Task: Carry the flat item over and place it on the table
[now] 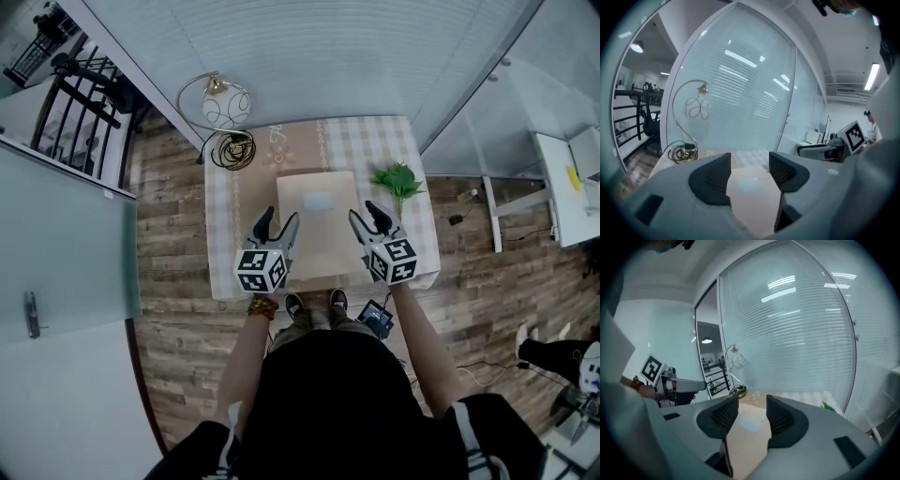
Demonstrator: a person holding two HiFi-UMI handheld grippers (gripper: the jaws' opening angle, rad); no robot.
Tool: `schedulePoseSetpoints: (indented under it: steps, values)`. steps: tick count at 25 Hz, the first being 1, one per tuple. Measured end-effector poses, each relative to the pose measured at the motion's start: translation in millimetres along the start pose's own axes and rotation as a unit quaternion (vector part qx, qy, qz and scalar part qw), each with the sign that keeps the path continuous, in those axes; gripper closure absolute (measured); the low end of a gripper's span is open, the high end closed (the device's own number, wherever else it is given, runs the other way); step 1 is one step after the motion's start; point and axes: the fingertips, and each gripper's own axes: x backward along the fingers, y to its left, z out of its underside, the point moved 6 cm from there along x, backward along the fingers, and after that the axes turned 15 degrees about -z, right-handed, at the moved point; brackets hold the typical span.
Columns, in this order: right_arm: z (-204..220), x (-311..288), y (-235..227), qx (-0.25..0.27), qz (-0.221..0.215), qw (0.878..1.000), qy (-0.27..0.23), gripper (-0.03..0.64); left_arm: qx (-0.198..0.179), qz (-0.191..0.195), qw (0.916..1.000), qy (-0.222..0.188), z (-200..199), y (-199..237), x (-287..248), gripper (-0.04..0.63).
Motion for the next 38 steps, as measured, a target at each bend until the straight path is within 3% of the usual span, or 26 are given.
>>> schedulePoseSetpoints:
  steps: [6, 15, 17, 22, 27, 32, 38]
  values:
    - [-80.2, 3.2, 39.4, 0.117, 0.024, 0.99, -0.073, 0.46, -0.053, -0.026, 0.9906, -0.124, -78.5, -20.8, 22.3, 0.341]
    - [-143.3, 23.9, 90.4, 0.197, 0.037, 0.966, -0.164, 0.495, -0.09, -0.052, 0.9639, -0.245, -141.9, -45.4, 68.9, 0.395]
    - [-146.3, 27.1, 98.3, 0.208, 0.037, 0.962, -0.173, 0.508, -0.088, -0.055, 0.9619, -0.253, -145.3, -49.9, 77.6, 0.44]
    - [-147.1, 30.1, 108.8, 0.221, 0.04, 0.958, -0.18, 0.535, -0.088, -0.055, 0.9613, -0.255, -141.5, -55.0, 86.0, 0.463]
    - [-143.2, 30.7, 115.2, 0.22, 0.032, 0.958, -0.183, 0.546, -0.098, -0.057, 0.9625, -0.246, -131.8, -57.7, 90.6, 0.54]
    - [-133.2, 27.8, 117.4, 0.218, 0.034, 0.96, -0.173, 0.552, -0.107, -0.053, 0.962, -0.246, -123.0, -57.9, 93.3, 0.561]
    - [-122.8, 24.7, 118.7, 0.203, 0.028, 0.965, -0.162, 0.555, -0.104, -0.051, 0.9679, -0.223, -112.1, -57.4, 91.5, 0.566]
